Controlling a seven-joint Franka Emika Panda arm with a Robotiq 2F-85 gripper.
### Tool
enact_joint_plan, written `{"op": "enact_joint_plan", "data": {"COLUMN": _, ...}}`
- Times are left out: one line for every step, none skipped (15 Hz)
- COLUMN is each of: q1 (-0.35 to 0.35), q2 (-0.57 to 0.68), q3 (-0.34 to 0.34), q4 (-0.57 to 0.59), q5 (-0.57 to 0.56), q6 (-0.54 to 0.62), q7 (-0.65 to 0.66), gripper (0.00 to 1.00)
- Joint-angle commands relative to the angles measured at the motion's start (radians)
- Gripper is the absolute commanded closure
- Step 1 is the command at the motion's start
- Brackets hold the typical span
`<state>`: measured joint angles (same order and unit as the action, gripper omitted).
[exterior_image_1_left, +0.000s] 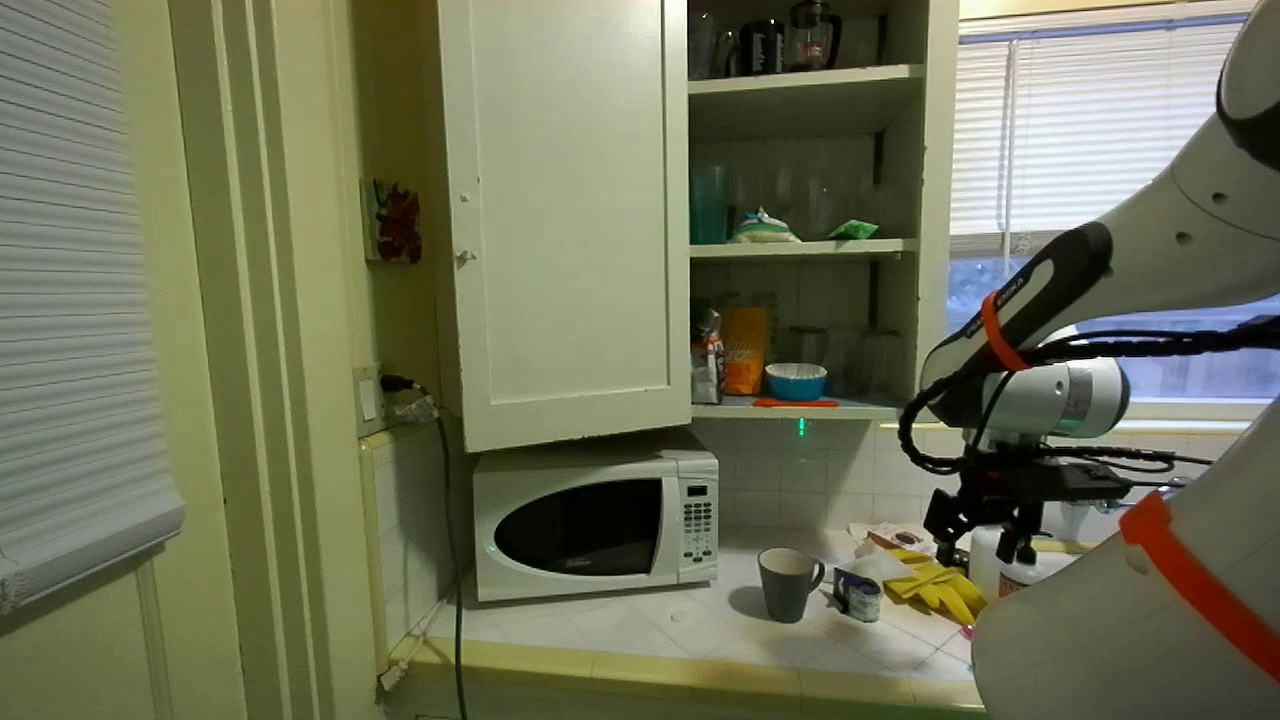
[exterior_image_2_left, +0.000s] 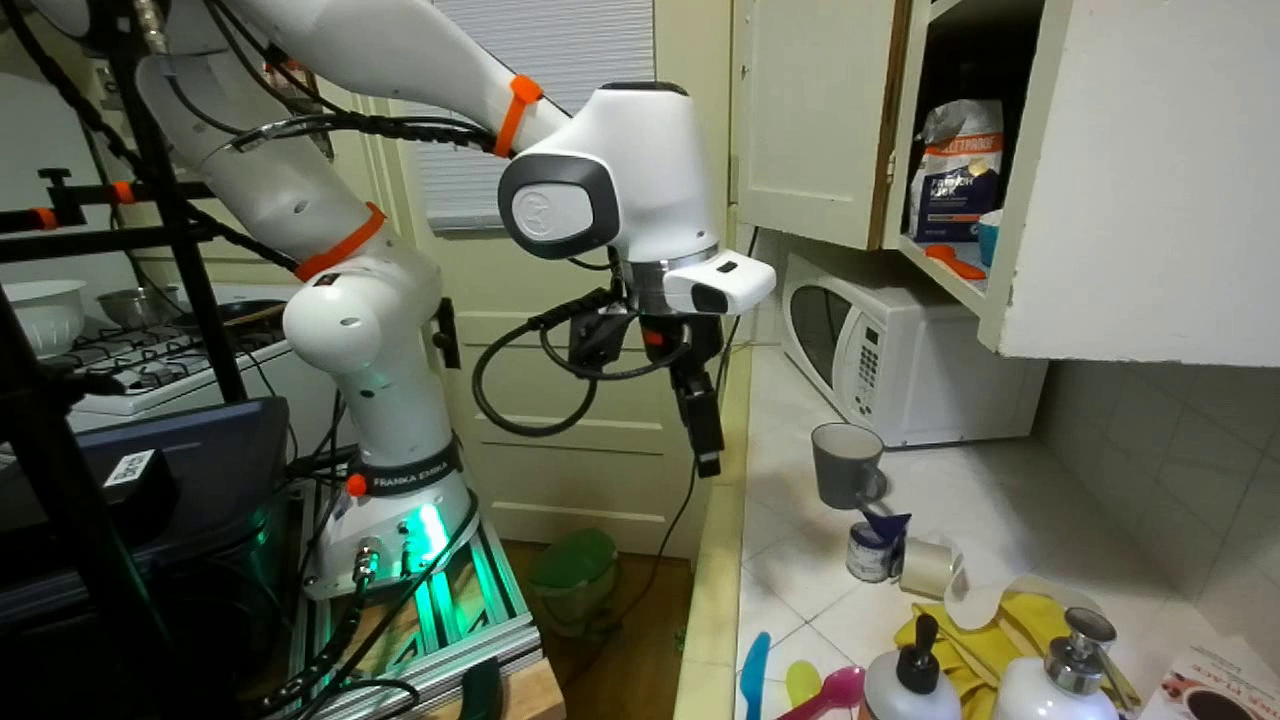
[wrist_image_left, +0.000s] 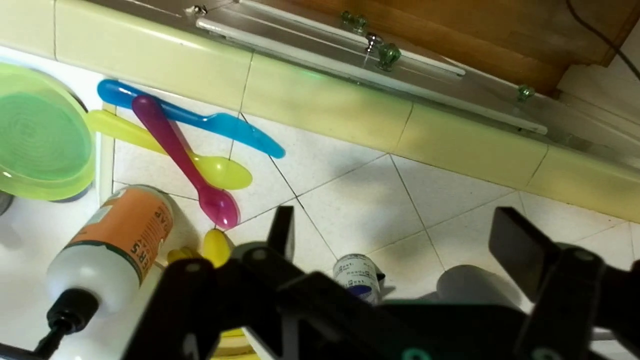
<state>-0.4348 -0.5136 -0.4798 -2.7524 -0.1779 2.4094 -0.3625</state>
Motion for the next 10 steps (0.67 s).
{"op": "enact_joint_plan", "data": {"q1": -0.011, "q2": 0.043, "q3": -0.049, "q4": 0.001, "q5": 0.005, "q6": 0.04, "q7": -0.074, "gripper": 0.0}}
{"op": "enact_joint_plan", "data": {"q1": -0.005, "q2": 0.053, "q3": -0.068, "q4": 0.001, "q5": 0.01, "q6": 0.054, "q7": -0.107, "gripper": 0.0}}
{"op": "enact_joint_plan", "data": {"q1": 0.007, "q2": 0.064, "q3": -0.097, "q4": 0.001, "q5": 0.02, "q6": 0.078, "q7": -0.16, "gripper": 0.0}}
{"op": "enact_joint_plan", "data": {"q1": 0.018, "q2": 0.077, "q3": -0.124, "q4": 0.0, "q5": 0.029, "q6": 0.108, "q7": -0.208, "gripper": 0.0}}
{"op": "enact_joint_plan", "data": {"q1": 0.034, "q2": 0.094, "q3": -0.158, "q4": 0.0, "q5": 0.039, "q6": 0.143, "q7": -0.256, "gripper": 0.0}}
{"op": "enact_joint_plan", "data": {"q1": 0.055, "q2": 0.108, "q3": -0.196, "q4": 0.0, "q5": 0.055, "q6": 0.173, "q7": -0.309, "gripper": 0.0}}
{"op": "enact_joint_plan", "data": {"q1": 0.078, "q2": 0.121, "q3": -0.236, "q4": -0.001, "q5": 0.08, "q6": 0.2, "q7": -0.366, "gripper": 0.0}}
{"op": "enact_joint_plan", "data": {"q1": 0.108, "q2": 0.137, "q3": -0.282, "q4": -0.001, "q5": 0.114, "q6": 0.228, "q7": -0.427, "gripper": 0.0}}
{"op": "enact_joint_plan", "data": {"q1": 0.137, "q2": 0.143, "q3": -0.322, "q4": -0.001, "q5": 0.148, "q6": 0.237, "q7": -0.481, "gripper": 0.0}}
{"op": "enact_joint_plan", "data": {"q1": 0.175, "q2": 0.148, "q3": -0.371, "q4": -0.001, "q5": 0.192, "q6": 0.243, "q7": -0.543, "gripper": 0.0}}
